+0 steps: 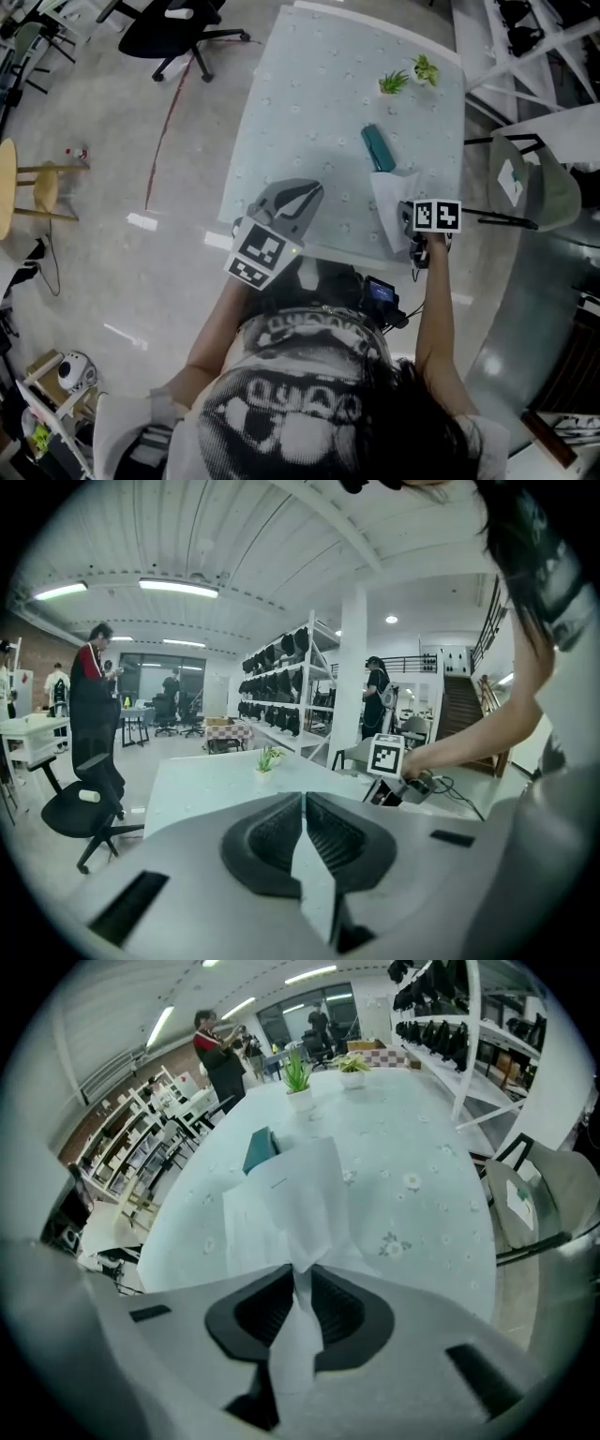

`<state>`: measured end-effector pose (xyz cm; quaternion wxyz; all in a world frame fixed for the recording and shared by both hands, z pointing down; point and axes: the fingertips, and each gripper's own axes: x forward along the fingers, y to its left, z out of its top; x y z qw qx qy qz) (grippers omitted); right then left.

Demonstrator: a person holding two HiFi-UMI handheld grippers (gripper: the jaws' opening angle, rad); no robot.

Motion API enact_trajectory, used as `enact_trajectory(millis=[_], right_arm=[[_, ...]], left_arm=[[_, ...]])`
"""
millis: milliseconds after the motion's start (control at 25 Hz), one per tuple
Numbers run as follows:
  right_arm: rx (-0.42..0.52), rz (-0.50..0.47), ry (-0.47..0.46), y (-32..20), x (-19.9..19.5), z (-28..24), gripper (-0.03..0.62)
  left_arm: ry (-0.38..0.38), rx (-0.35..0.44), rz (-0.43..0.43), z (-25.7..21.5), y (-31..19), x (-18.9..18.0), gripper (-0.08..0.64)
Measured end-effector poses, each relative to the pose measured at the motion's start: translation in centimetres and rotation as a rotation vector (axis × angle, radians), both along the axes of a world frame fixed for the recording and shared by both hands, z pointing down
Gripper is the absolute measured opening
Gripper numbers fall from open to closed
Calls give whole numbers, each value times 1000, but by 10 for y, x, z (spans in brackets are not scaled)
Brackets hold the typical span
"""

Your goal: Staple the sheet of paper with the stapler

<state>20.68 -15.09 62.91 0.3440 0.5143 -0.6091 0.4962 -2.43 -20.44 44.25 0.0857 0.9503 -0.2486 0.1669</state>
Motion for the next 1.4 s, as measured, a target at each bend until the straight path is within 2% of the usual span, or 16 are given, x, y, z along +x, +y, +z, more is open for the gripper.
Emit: enact_trajectory(millis=[280,560,720,800,880,1000,1080,1160,1280,1360,1400], right_arm=[[-174,-113,-37,-3,-11,4,61],[-336,-114,-101,5,-9,10,58],[-369,-92,-139,-5,-5,9,60],[-342,-87,-142,-13,-6,8,70],[-270,-85,-115,-22,-5,7,79],[-146,-97,-77,-29,-6,3,179],[-76,-114,-38,-30,-7,-2,189],[14,-135,41,-35,-4,-10,189],[154,-193,147,-54,0,-18,210],[216,-273,149,-67,-3,-19,237],[232,-320,121,-72,-7,-17,244]], left_arm=[[23,-5,-1,0,-1,-4,11],[46,-3,-35,-1,-7,-15,11],[51,-3,-51,0,-10,-19,10],[50,-4,-54,0,-10,-19,10],[49,-4,-53,-1,-9,-19,11],[46,-6,-48,-1,-8,-18,9],[40,-10,-47,1,-9,-19,11],[32,-14,-46,3,-9,-21,11],[22,-20,-44,7,-11,-21,10],[16,-24,-41,9,-11,-17,10],[12,-25,-37,10,-11,-14,10]])
